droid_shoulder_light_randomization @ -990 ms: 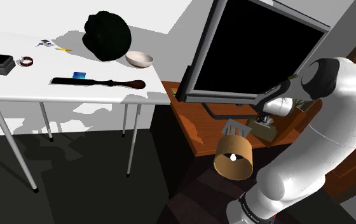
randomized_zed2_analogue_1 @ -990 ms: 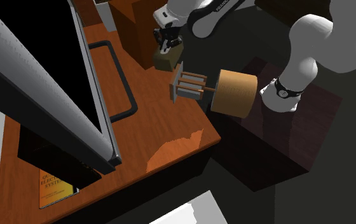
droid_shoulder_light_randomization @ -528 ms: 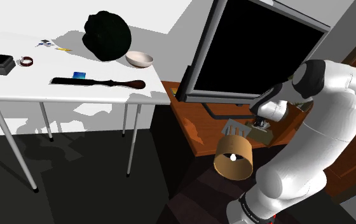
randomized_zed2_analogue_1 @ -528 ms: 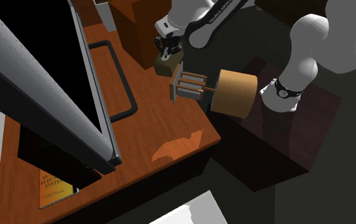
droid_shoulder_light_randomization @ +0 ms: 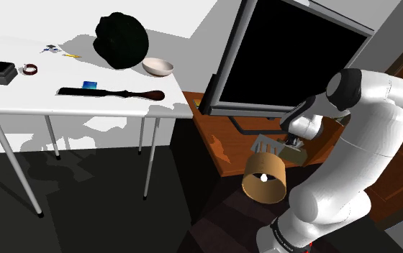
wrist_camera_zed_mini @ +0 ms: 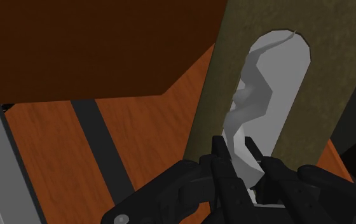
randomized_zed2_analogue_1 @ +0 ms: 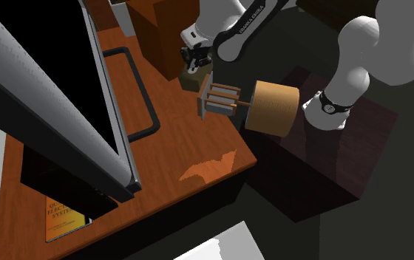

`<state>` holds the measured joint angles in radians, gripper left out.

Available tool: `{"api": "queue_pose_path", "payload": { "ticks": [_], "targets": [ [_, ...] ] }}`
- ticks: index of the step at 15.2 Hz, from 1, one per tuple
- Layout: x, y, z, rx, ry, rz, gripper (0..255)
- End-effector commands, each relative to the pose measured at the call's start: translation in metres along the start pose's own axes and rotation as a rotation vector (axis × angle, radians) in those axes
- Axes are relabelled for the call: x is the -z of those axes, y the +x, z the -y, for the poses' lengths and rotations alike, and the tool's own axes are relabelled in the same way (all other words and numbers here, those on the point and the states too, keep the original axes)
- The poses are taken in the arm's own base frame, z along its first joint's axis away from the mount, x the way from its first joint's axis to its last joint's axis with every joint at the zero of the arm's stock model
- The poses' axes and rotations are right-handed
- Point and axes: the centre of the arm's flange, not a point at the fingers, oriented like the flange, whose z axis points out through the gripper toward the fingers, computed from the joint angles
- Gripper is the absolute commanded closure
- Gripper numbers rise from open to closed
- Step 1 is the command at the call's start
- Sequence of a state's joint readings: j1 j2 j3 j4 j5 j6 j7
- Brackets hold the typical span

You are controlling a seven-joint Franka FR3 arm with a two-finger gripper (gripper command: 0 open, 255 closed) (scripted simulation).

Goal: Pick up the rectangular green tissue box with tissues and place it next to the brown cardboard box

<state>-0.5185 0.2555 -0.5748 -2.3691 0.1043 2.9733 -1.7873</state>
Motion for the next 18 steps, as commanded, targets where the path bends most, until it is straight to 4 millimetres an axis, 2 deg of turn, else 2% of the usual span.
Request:
{"api": "queue_pose_path", "payload": {
  "ticks": [1, 2, 3, 8, 12, 18],
  "targets": [
    [0.0, 0.0, 0.0, 0.0, 0.0, 0.0, 255],
    [0.0, 0.0, 0.0, 0.0, 0.0, 0.0, 255],
    [0.0, 0.0, 0.0, 0.0, 0.0, 0.0, 0],
    [0.0, 0.0, 0.0, 0.0, 0.0, 0.0, 0],
    [0.05, 0.0, 0.0, 0.0, 0.0, 0.0, 0],
    [0.05, 0.0, 0.0, 0.0, 0.0, 0.0, 0]
  ]
}}
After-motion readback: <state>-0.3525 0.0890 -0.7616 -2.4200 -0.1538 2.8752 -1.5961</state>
